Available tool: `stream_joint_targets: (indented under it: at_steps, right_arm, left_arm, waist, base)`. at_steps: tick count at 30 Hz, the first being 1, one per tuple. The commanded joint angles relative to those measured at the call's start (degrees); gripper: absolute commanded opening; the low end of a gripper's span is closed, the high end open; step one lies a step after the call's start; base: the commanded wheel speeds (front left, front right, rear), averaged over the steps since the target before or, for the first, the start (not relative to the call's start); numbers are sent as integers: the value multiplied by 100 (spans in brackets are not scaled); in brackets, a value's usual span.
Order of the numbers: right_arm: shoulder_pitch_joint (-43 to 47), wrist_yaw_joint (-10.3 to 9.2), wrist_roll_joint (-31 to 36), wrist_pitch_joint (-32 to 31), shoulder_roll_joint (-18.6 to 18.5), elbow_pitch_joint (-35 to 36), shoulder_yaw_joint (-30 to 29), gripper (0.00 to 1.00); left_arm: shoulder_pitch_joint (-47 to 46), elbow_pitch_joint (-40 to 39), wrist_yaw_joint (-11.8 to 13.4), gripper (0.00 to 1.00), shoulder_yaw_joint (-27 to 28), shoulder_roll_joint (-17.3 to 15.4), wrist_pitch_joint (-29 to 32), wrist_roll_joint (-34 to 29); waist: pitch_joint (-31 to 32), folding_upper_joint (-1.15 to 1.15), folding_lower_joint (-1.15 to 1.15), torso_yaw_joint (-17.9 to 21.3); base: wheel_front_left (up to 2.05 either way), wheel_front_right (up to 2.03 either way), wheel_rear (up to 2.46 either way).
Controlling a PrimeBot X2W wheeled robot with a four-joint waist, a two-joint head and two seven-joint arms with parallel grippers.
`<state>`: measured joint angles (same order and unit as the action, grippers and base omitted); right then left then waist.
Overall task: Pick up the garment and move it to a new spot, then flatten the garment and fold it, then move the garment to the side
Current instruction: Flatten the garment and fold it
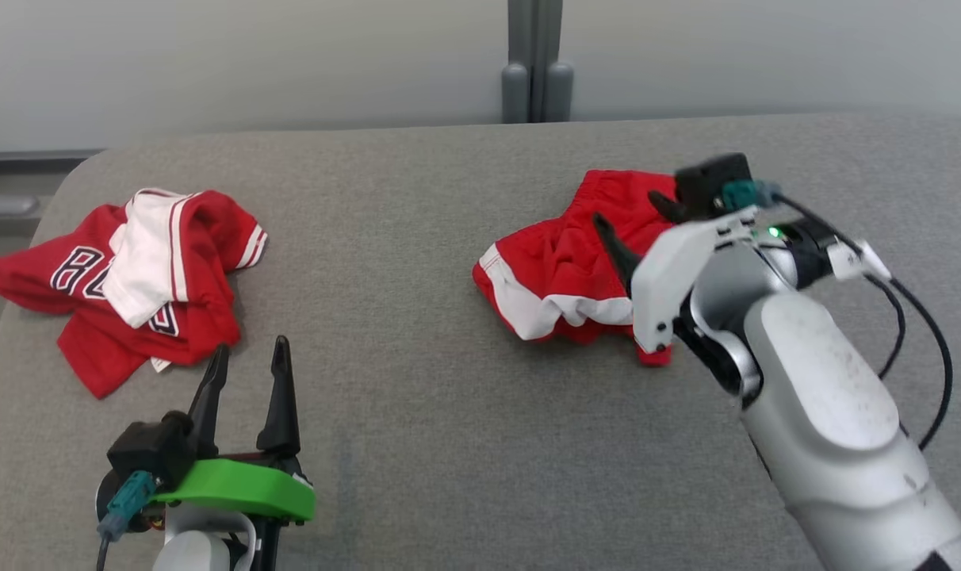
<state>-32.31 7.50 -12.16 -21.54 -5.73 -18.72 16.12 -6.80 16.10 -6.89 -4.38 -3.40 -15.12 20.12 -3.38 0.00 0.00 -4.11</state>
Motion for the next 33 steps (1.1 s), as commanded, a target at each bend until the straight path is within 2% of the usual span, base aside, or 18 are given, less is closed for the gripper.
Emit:
stream_joint_targets:
  at_steps: [1, 6, 13, 19, 26, 27, 28, 29, 33]
  right_arm:
    - [-275, -2, -133, -187, -51, -198, 140, 100]
    - [-1392, -2, -526, -983, -350, -1166, 781, 100]
    - [-2140, -2, -1185, -1731, -803, -2091, 1927, 100]
    - [-2338, -2, -1614, -1754, -1295, -2389, 3003, 100]
    - [-2232, -3, -2257, -1882, -1637, -2739, 3819, 100]
    - [-2212, -2, -2346, -1901, -1664, -2769, 3919, 64]
    - [-2221, -3, -2401, -1883, -1693, -2790, 3990, 17]
    - [-2245, -3, -2474, -1791, -1728, -2781, 4065, 0]
    - [-2492, -3, -2580, -1286, -1746, -2844, 4157, 0]
  left_arm:
    - [-152, 19, -22, 100, -36, -8, -5, 8]
    - [-416, 58, -32, 100, -225, 21, -5, 73]
    - [-474, 39, -48, 100, -392, 45, -4, 226]
    - [-419, -5, -52, 100, -502, 49, -4, 318]
    - [-423, -25, -19, 100, -627, 49, -5, 403]
    - [-414, -27, -12, 100, -642, 49, -4, 418]
    - [-407, -27, -4, 100, -648, 49, -5, 429]
    - [-401, -21, 4, 100, -658, 49, -5, 433]
    - [-368, 13, 33, 100, -614, 49, -5, 395]
  waist:
    - [-290, 0, 0, -365]
    - [-562, 0, 0, -895]
    - [-688, 0, 0, -1505]
    - [-699, 0, 0, -1778]
    - [-684, 0, 0, -1965]
    - [-680, 0, 0, -1981]
    - [-677, 0, 0, -1992]
    - [-670, 0, 0, -2002]
    - [-589, 0, 0, -1971]
  base:
    - [0, 0, 0]
    - [0, 0, 0]
    - [0, 0, 0]
    - [0, 0, 0]
    - [0, 0, 0]
    - [0, 0, 0]
    - [0, 0, 0]
    - [0, 0, 0]
    - [0, 0, 0]
